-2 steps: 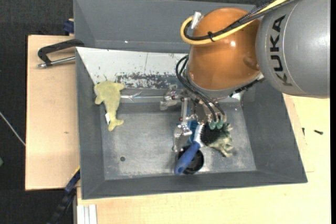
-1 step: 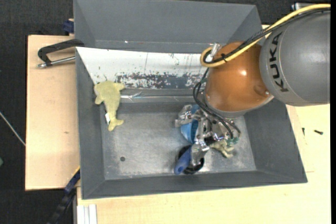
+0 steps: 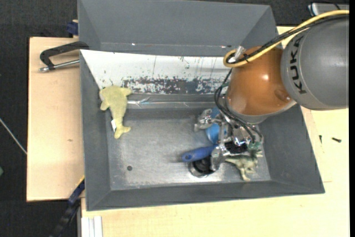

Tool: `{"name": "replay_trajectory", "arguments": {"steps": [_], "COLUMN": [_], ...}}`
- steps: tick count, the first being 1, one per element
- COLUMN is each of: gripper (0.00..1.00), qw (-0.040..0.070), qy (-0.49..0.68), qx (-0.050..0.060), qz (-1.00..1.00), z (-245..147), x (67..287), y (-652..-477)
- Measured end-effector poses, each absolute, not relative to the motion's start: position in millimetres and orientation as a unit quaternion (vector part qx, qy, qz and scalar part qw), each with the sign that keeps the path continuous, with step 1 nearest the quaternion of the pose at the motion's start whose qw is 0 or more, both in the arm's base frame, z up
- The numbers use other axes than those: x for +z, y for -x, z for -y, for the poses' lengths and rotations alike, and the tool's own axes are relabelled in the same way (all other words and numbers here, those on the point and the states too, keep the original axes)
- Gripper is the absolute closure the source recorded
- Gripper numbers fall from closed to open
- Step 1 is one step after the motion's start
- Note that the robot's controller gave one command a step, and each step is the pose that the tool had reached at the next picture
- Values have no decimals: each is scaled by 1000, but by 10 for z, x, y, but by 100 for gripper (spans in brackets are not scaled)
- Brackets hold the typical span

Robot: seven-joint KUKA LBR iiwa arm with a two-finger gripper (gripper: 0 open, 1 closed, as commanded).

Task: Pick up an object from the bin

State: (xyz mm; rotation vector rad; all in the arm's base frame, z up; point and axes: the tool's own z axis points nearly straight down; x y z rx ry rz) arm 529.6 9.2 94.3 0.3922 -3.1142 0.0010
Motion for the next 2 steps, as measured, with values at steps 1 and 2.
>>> {"name": "replay_trajectory", "arguments": {"steps": [1, 2], "gripper": [100, 100], "qw": [0, -7], "qy": [-126, -131], "qx": [-1, 0], "qz": [992, 991], "z": [-122, -184], "x": [967, 2369], "y": [-5294, -5321]}}
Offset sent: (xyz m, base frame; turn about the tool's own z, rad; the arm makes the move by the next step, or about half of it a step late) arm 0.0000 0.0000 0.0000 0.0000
